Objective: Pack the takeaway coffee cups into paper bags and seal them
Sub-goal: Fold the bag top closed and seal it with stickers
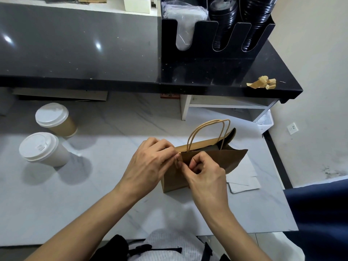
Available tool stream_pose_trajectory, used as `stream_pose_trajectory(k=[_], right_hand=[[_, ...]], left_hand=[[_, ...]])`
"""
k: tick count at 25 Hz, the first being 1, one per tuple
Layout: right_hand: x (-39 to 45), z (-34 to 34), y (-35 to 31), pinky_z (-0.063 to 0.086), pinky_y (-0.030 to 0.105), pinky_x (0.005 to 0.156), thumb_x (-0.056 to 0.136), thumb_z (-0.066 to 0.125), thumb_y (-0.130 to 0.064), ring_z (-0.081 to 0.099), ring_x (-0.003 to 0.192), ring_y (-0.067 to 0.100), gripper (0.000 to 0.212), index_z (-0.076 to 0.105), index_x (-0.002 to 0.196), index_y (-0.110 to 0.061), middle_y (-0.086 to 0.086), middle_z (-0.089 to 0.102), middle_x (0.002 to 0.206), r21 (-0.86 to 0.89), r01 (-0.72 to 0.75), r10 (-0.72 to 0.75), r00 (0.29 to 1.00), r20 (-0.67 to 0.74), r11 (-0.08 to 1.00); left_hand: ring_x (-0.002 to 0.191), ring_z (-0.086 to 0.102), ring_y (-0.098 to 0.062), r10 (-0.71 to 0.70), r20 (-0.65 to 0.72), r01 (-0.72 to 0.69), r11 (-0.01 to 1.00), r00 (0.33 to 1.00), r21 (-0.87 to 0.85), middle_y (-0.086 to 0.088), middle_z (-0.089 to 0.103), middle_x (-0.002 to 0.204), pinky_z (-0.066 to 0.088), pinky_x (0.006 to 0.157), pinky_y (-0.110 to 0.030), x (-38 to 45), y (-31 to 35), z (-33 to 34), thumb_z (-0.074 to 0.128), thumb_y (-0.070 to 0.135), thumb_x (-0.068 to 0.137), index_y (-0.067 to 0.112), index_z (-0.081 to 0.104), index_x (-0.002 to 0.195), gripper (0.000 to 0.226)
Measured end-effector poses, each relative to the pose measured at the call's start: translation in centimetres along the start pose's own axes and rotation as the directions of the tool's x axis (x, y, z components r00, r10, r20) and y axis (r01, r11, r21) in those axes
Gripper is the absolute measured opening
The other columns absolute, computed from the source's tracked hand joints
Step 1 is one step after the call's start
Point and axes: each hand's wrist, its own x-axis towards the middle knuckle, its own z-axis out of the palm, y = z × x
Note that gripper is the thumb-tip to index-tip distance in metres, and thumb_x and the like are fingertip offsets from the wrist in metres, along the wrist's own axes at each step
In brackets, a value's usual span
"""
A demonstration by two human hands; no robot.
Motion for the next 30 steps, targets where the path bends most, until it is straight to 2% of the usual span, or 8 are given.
stream_pose_trajectory(k=[5,7,10,13,18,22,25,30], right_hand=[[0.1,-0.2,0.4,0.056,0.039,0.057,0.083,0.079,-0.052,0.065,0.063,0.008,0.035,0.054,0.075,-0.028,-0.010,0.064,0.063,-0.023,0.054,-0.055,0.998,-0.015,0.998],[0.1,-0.2,0.4,0.056,0.039,0.056,0.083,0.079,-0.051,0.064,0.062,0.008,0.034,0.054,0.075,-0.029,-0.011,0.063,0.063,-0.015,0.071,-0.071,0.997,-0.006,0.997],[0.0,-0.2,0.5,0.056,0.037,0.056,0.084,0.078,-0.051,0.062,0.061,0.008,0.035,0.053,0.074,-0.028,-0.011,0.062,0.062,-0.032,0.083,-0.083,0.997,-0.003,0.996],[0.2,-0.2,0.6,0.054,0.034,0.056,0.083,0.078,-0.053,0.061,0.060,0.008,0.036,0.053,0.073,-0.028,-0.011,0.061,0.061,-0.025,0.074,-0.074,0.997,0.001,0.997],[0.2,-0.5,0.8,0.054,0.035,0.056,0.084,0.078,-0.052,0.060,0.060,0.009,0.036,0.053,0.073,-0.028,-0.010,0.060,0.060,-0.012,0.110,-0.110,0.994,0.017,0.994],[0.4,-2.1,1.0,0.049,0.026,0.055,0.087,0.078,-0.042,0.059,0.064,0.012,0.031,0.054,0.074,-0.028,-0.010,0.058,0.063,0.035,0.202,-0.204,0.978,0.036,0.979],[0.4,-3.9,1.4,0.045,0.020,0.052,0.089,0.078,-0.035,0.058,0.062,0.014,0.028,0.054,0.075,-0.028,-0.009,0.056,0.063,0.074,0.297,-0.302,0.951,0.062,0.952],[0.7,-6.6,2.1,0.043,0.018,0.059,0.084,0.080,-0.029,0.056,0.065,0.013,0.023,0.059,0.080,-0.022,-0.013,0.056,0.069,0.031,0.437,-0.433,0.896,-0.100,0.899]], left_hand=[[0.082,0.050,-0.017,-0.077,-0.016,0.076,0.996,0.997,-0.042,0.010,0.065,0.085,0.049,0.073,-0.037,-0.1,0.1,-0.2,0.053,0.040,0.098,0.022,0.074,0.098,0.027],[0.080,0.053,-0.017,-0.100,-0.040,0.100,0.995,0.994,-0.008,0.011,0.067,0.080,0.049,0.072,-0.036,-0.1,0.6,-0.4,0.057,0.042,0.095,0.024,0.074,0.097,0.025],[0.079,0.055,-0.020,-0.049,-0.050,0.053,0.995,0.998,0.080,0.009,0.065,0.075,0.047,0.071,-0.038,0.2,0.9,-0.7,0.055,0.040,0.097,0.023,0.068,0.087,0.024],[0.080,0.057,-0.024,0.047,-0.053,-0.039,0.989,0.998,0.146,0.006,0.066,0.076,0.046,0.071,-0.040,0.5,0.9,-0.7,0.054,0.032,0.099,0.019,0.066,0.086,0.021],[0.086,0.060,-0.023,0.092,-0.040,-0.085,0.985,0.995,0.150,0.004,0.069,0.078,0.046,0.073,-0.041,0.6,0.1,-1.5,0.059,0.030,0.097,0.018,0.072,0.088,0.021],[0.088,0.058,-0.019,0.087,-0.049,-0.080,0.988,0.995,0.135,0.005,0.068,0.077,0.044,0.077,-0.037,0.8,-1.2,-2.5,0.053,0.035,0.098,0.019,0.075,0.089,0.028],[0.087,0.060,-0.022,0.102,-0.004,-0.100,0.982,0.995,0.161,0.006,0.069,0.082,0.046,0.075,-0.039,0.9,-1.5,-2.6,0.051,0.032,0.100,0.019,0.074,0.097,0.027],[0.087,0.057,-0.020,0.094,-0.010,-0.092,0.987,0.995,0.134,0.012,0.069,0.090,0.046,0.075,-0.039,0.6,-1.3,-2.7,0.054,0.030,0.100,0.022,0.073,0.103,0.021]])
